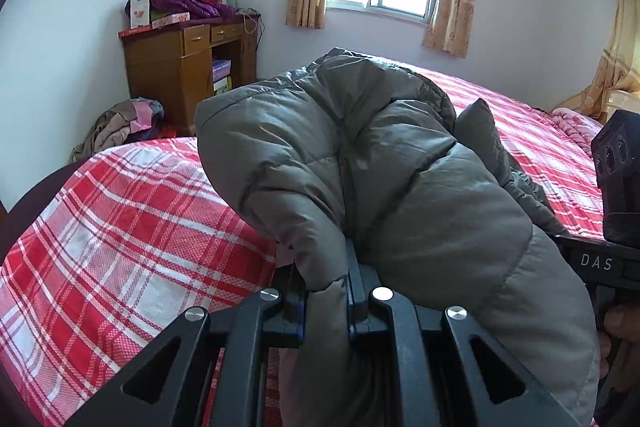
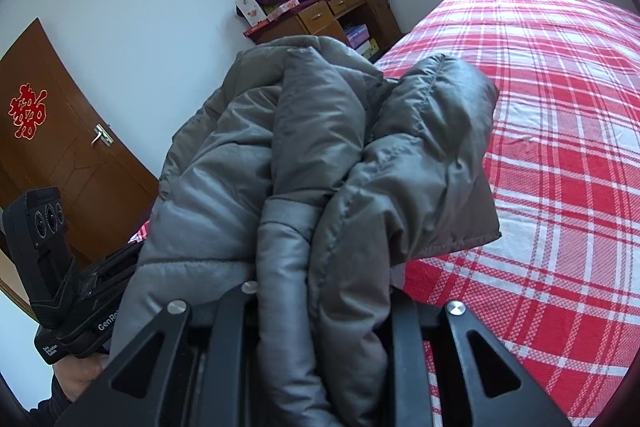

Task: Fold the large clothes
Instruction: 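Lift the clamped jacket bundle off the bed with both tools and turn it, then lower the jacket bundle onto the bedspread with both tools and release it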

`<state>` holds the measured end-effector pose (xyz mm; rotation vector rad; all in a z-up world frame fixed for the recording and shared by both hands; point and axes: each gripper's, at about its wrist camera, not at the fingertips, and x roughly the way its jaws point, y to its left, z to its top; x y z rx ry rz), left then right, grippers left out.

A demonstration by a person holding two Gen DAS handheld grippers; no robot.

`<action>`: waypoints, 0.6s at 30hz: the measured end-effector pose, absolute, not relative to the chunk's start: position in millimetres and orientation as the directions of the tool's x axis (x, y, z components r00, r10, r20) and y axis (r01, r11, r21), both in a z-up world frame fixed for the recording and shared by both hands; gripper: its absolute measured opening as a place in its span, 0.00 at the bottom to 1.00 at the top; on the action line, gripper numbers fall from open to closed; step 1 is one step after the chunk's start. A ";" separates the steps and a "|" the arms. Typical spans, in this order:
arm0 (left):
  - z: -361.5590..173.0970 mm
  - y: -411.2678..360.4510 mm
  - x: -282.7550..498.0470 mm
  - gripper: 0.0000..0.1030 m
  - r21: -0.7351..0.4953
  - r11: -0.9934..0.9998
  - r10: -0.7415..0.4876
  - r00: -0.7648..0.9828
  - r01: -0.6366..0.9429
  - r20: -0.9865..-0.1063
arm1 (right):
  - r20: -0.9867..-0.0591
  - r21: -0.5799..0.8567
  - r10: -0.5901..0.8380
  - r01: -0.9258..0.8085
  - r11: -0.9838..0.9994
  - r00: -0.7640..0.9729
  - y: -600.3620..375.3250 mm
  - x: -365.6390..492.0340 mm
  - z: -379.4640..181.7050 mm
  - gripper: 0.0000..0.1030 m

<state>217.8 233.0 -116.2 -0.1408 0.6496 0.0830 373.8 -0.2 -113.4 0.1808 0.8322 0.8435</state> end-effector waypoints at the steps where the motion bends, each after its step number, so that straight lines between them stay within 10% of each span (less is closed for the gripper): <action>1: -118.4 235.5 218.0 0.14 -0.106 0.987 0.034 0.791 -0.124 -0.611 | -0.583 0.450 0.719 -0.587 0.673 0.378 1.1 374.5 -114.6 0.23; 18: -138.9 241.1 219.6 0.33 -0.060 0.983 0.098 0.763 -0.176 -0.639 | -0.622 0.453 0.690 -0.548 0.703 0.371 8.1 382.9 -138.9 0.26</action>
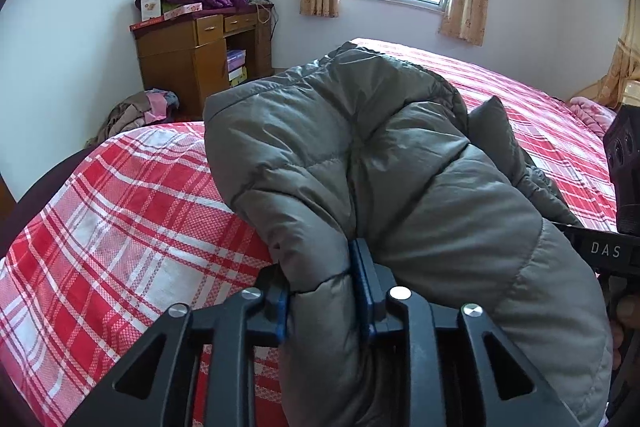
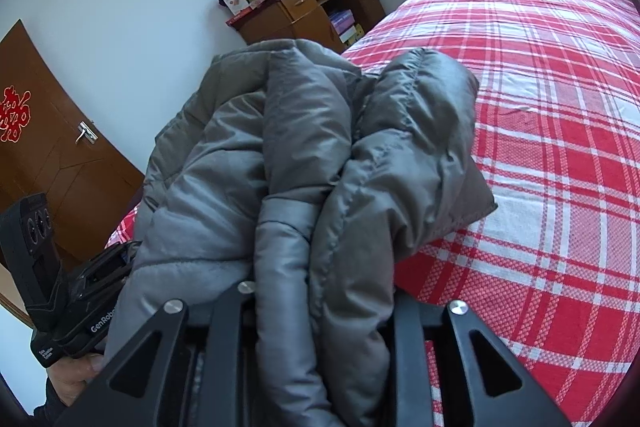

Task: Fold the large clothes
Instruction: 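Lower the jacket bundle onto the bedspread with both tools and release it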

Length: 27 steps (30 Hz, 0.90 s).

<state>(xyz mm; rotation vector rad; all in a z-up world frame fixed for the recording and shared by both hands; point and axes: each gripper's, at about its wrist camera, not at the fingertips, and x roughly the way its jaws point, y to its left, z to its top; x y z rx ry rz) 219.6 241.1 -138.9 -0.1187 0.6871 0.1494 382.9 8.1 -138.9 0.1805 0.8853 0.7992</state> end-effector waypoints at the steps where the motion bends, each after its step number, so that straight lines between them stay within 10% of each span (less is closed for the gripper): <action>1: -140.0 242.1 219.5 0.37 -0.057 0.982 0.103 0.761 -0.182 -0.640 | -0.622 0.454 0.689 -0.546 0.704 0.371 8.2 382.9 -139.0 0.27; 11: -152.1 252.5 222.2 0.71 -0.043 0.968 0.162 0.746 -0.248 -0.646 | -0.645 0.433 0.648 -0.505 0.747 0.406 0.3 384.1 -151.1 0.39; 27: -167.7 261.2 231.0 0.91 -0.076 0.950 0.177 0.722 -0.304 -0.669 | -0.669 0.380 0.588 -0.471 0.796 0.455 -1.7 385.3 -159.8 0.60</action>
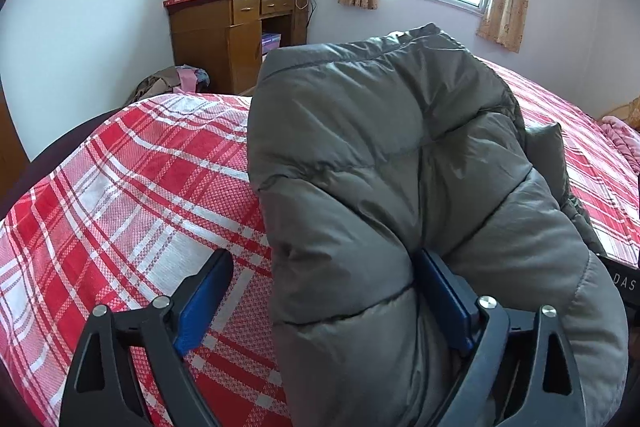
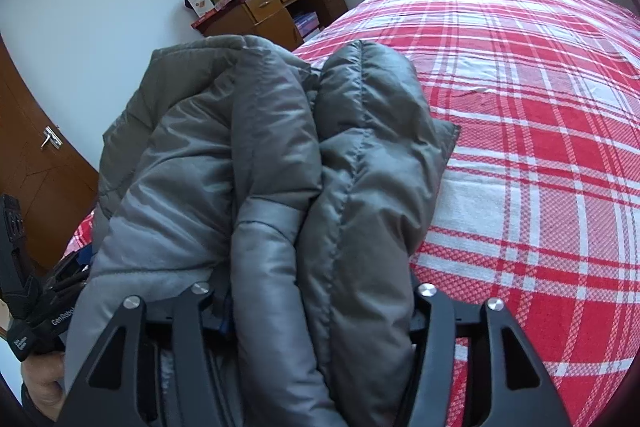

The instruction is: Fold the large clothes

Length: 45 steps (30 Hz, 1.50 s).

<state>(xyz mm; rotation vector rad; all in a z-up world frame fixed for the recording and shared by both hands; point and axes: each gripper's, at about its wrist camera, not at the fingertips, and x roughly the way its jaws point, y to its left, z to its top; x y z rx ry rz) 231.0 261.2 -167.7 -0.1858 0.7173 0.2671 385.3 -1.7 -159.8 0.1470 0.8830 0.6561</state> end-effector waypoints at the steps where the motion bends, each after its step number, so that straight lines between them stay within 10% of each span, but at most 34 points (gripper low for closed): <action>1: -168.5 262.1 231.5 0.92 -0.079 0.948 0.177 0.719 -0.308 -0.672 | -0.671 0.382 0.587 -0.467 0.798 0.454 -2.0 385.3 -161.2 0.61; 29: -160.3 267.6 225.6 0.96 -0.043 0.937 0.224 0.692 -0.346 -0.686 | -0.718 0.272 0.479 -0.429 0.861 0.505 11.6 386.1 -158.3 0.74; 45: -21.5 233.4 94.5 0.96 -0.115 0.933 0.259 0.855 -0.342 -0.449 | -0.505 0.114 0.472 -0.486 0.866 0.722 -8.9 251.2 -11.8 0.96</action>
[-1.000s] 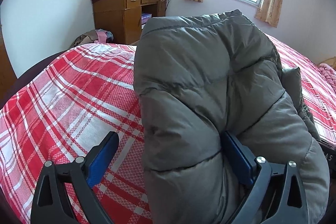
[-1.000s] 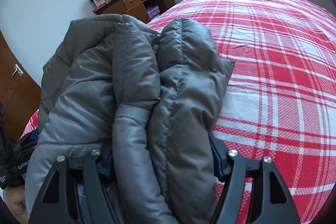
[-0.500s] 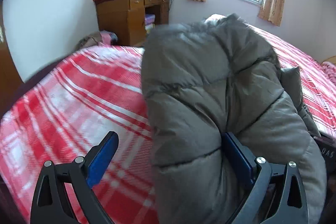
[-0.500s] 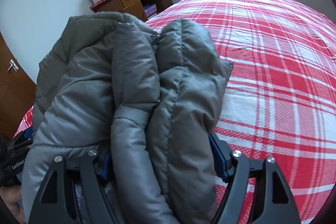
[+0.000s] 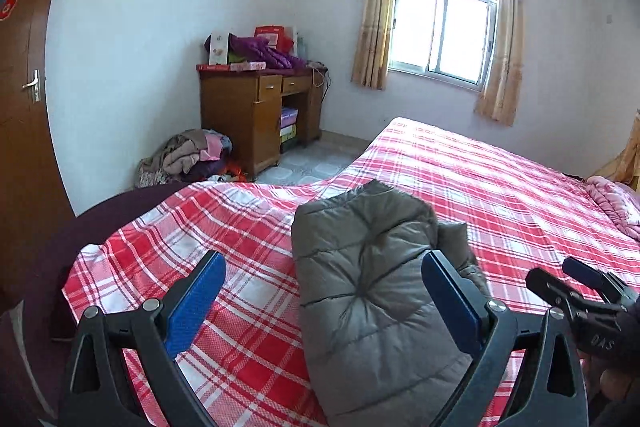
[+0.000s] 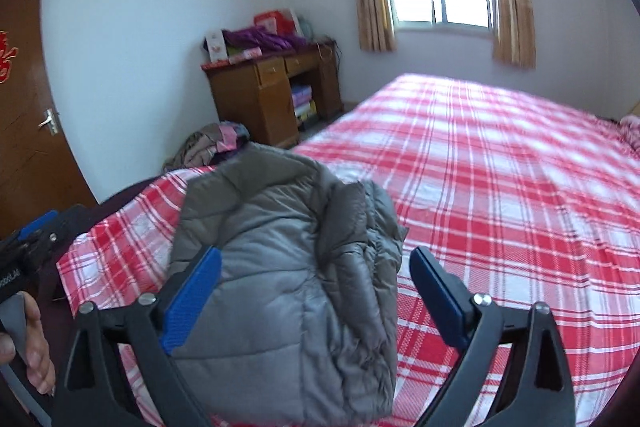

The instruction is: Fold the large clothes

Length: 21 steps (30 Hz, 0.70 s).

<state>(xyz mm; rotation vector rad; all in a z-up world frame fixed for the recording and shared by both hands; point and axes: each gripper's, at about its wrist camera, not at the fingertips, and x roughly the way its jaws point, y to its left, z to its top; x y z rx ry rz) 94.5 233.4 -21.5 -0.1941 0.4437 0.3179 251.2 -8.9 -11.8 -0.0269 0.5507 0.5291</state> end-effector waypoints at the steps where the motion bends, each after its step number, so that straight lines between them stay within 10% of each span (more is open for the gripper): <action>1: -17.7 231.0 92.2 0.96 -0.107 0.937 0.257 0.862 -0.334 -0.437 | -0.496 0.116 0.477 -0.489 0.865 0.726 -10.0 244.8 -8.7 0.96; 21: -11.4 226.1 87.5 0.96 -0.110 0.943 0.243 0.874 -0.315 -0.420 | -0.444 0.092 0.492 -0.508 0.856 0.749 -11.7 220.9 7.7 0.97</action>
